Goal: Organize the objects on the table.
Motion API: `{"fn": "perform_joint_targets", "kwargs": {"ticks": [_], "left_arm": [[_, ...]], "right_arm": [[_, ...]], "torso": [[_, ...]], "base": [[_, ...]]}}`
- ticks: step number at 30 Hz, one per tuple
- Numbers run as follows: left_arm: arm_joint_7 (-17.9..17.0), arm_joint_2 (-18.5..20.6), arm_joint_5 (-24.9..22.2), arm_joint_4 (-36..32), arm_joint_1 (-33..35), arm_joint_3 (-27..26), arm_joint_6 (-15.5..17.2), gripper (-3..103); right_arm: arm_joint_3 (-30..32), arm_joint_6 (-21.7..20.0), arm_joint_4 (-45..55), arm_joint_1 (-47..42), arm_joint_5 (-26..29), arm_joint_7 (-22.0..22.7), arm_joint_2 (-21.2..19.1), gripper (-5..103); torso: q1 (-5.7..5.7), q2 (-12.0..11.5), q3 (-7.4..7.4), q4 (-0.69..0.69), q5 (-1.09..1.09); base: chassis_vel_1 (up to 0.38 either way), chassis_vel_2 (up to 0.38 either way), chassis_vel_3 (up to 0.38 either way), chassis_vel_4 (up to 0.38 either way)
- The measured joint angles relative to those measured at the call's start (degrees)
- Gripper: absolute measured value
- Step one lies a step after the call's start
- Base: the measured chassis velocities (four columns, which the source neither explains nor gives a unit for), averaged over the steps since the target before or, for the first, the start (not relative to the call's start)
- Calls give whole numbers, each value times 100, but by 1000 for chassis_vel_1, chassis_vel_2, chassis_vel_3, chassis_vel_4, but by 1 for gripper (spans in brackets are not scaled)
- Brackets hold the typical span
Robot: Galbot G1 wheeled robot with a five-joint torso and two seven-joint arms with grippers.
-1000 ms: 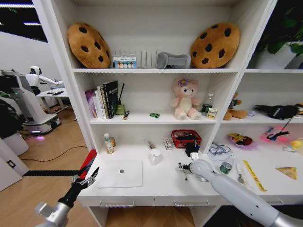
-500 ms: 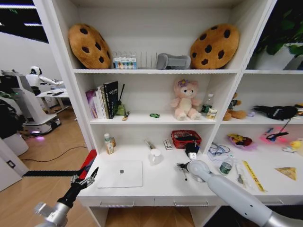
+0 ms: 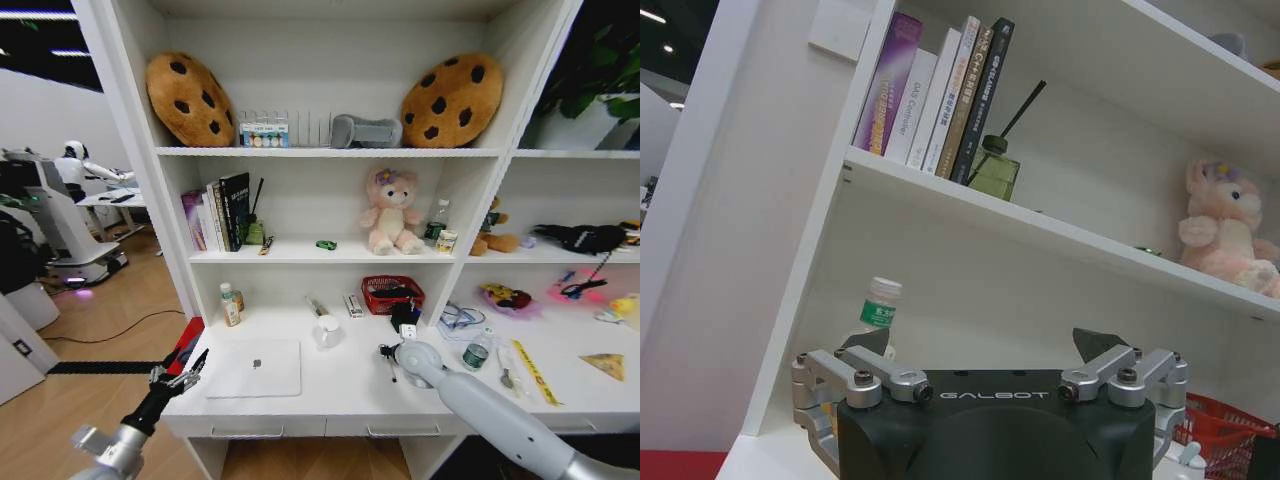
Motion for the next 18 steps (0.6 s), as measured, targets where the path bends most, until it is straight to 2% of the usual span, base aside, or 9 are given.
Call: {"fn": "perform_joint_targets", "kwargs": {"ticks": [1,3,6,15,16,17,18], "left_arm": [[0,0,0,0,0,0,0,100],[0,-23,14,21,-5,19,2,100],[1,-28,17,25,-12,24,2,100],[6,-26,13,32,-19,20,7,100],[6,-23,8,33,-27,16,7,100],[6,-20,3,34,-35,14,9,100],[6,-18,1,34,-41,12,10,100]], "right_arm": [[0,0,0,0,0,0,0,26],[-18,-23,58,16,45,54,-26,16],[-21,-33,72,28,67,77,-34,10],[81,-33,208,-61,-23,65,-92,10],[133,24,270,-138,-234,-55,-122,10],[210,233,361,-264,-790,-331,-197,10],[313,425,438,-375,-1245,-535,-262,10]], "torso": [[0,0,0,0,0],[1,-1,1,-1,1],[1,-1,0,-3,-1],[1,0,0,-4,-2],[2,-1,1,-4,-1],[2,-2,3,-7,5],[3,-2,1,-6,1]], "base": [[0,0,0,0],[0,0,0,0],[0,0,0,0],[0,0,0,0],[0,0,0,0],[0,0,0,0],[0,0,0,0]]}}
